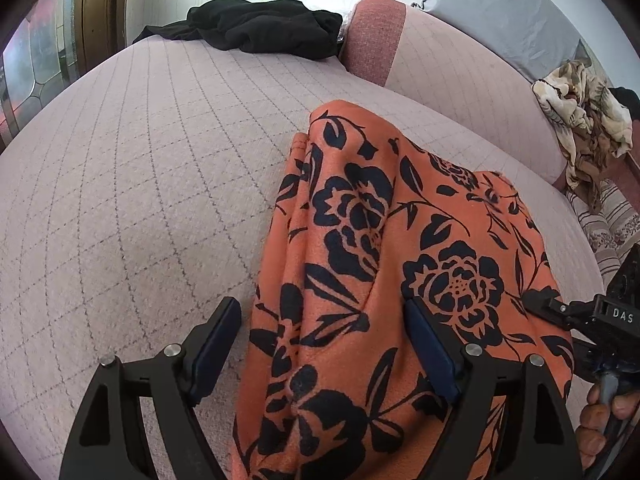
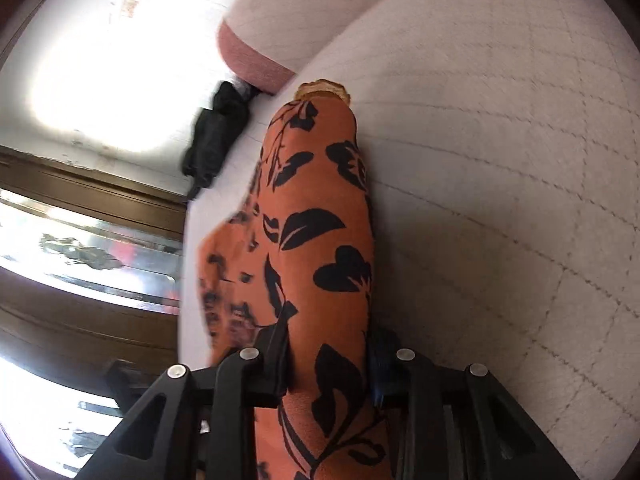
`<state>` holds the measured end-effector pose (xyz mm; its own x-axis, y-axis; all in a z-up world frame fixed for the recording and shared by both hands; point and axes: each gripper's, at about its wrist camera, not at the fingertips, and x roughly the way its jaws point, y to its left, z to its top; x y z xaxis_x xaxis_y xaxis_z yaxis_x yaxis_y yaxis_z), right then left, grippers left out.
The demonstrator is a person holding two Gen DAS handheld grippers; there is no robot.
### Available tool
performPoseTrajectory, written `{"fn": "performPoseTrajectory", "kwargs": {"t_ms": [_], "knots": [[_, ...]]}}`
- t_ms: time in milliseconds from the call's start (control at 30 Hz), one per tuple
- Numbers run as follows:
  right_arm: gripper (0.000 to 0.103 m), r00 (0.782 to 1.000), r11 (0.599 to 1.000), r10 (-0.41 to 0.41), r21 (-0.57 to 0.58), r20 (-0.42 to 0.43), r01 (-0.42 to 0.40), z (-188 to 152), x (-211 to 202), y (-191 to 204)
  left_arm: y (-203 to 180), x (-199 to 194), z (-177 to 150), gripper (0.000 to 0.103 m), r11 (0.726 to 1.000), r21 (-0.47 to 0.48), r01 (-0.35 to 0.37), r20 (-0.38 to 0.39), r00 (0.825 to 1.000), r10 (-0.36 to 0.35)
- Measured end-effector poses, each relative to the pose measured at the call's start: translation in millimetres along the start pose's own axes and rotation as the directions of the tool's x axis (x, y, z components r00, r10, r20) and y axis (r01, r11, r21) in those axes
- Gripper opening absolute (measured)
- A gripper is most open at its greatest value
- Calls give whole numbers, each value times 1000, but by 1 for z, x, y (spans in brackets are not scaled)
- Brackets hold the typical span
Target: Fold small clothes
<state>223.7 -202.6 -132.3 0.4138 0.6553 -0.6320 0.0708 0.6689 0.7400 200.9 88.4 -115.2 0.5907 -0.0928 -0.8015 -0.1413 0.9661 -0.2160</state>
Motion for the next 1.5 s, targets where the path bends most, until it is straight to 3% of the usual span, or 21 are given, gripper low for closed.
{"fn": "performPoseTrajectory", "kwargs": {"t_ms": [100, 133, 200, 300, 400, 500, 600, 667, 700, 733, 867, 900, 933, 1000, 1100, 1200, 1233, 1333, 1400, 1467, 1500], "knots": [[43, 996, 995, 88, 38, 28, -89, -4, -10, -3, 3, 2, 0, 85, 1000, -15, 12, -1, 1000, -12], [62, 991, 989, 131, 58, 39, -133, -3, -15, -4, 4, 2, 1, 85, 1000, -16, 11, -3, 1000, -11], [76, 979, 980, 180, 71, 97, -188, 4, -25, -6, 3, 2, 0, 85, 1000, -13, 1, 0, 1000, -1], [76, 965, 956, 235, 155, 114, -251, 16, -11, -20, 3, 3, 0, 85, 1000, -15, 5, -1, 1000, -5], [35, 976, 947, 216, 235, 34, -217, 28, 10, -33, 3, 3, -1, 85, 1000, -11, 5, 2, 1000, -5], [31, 990, 992, 121, 29, 78, -124, 24, -11, 6, 3, 2, 0, 85, 1000, -19, 4, -4, 1000, -4], [34, 1000, 1000, -1, 11, 14, 0, 26, 9, -4, 1, 3, 0, 86, 1000, -6, -8, 0, 1000, 8], [51, 997, 993, 66, 100, 25, -68, 27, 2, -11, 3, 3, 1, 86, 1000, -13, 2, -2, 1000, -2], [71, 995, 989, 95, 114, 38, -99, 22, -6, -9, 3, 4, 1, 86, 1000, -14, 4, -3, 1000, -4], [79, 990, 986, 131, 93, 51, -136, 15, -16, -6, 3, 4, 1, 86, 1000, -12, 0, -1, 1000, 0], [79, 990, 985, 143, 97, 0, -142, -22, -26, -8, 3, 4, -1, 86, 1000, -12, -8, 6, 1000, 8], [65, 988, 983, 152, 109, -30, -148, -31, -26, -13, 3, 4, -1, 86, 1000, -14, -7, 6, 1000, 7], [35, 990, 990, 131, 66, -53, -127, -37, -23, -8, 3, 3, -2, 86, 1000, -11, -5, 6, 1000, 5], [33, 997, 997, 71, -33, -17, -71, -44, -31, 8, 4, 1, -4, 86, 1000, -13, 0, 16, 1000, 1], [37, 999, 998, -40, -53, -19, 39, -41, -18, 14, 4, -5, -8, 86, 1000, -15, 6, 18, 1000, -6], [69, 999, 999, -30, -22, 22, 31, -46, -28, 12, 6, -36, -15, 85, 1000, -5, 10, 55, 998, -10], [74, 998, 999, -34, -40, 51, 36, -51, -40, 14, 8, -49, -17, 85, 1000, 0, 19, 76, 997, -19], [74, 990, 985, -80, -146, 115, 96, -67, -70, 24, 26, -86, -34, 85, 997, -44, 60, 100, 993, -55], [74, 990, 979, -50, -190, 133, 75, -73, -80, 37, 43, -89, -50, 83, 994, -102, 50, 45, 998, -45], [74, 990, 971, -13, -234, 141, 46, -78, -85, 51, 60, -58, -67, 58, 986, -153, 70, -128, 988, -90], [74, 990, 966, -6, -253, 140, 41, -79, -86, 57, 68, -59, -68, 57, 977, -189, 98, -106, 987, -119]]}}
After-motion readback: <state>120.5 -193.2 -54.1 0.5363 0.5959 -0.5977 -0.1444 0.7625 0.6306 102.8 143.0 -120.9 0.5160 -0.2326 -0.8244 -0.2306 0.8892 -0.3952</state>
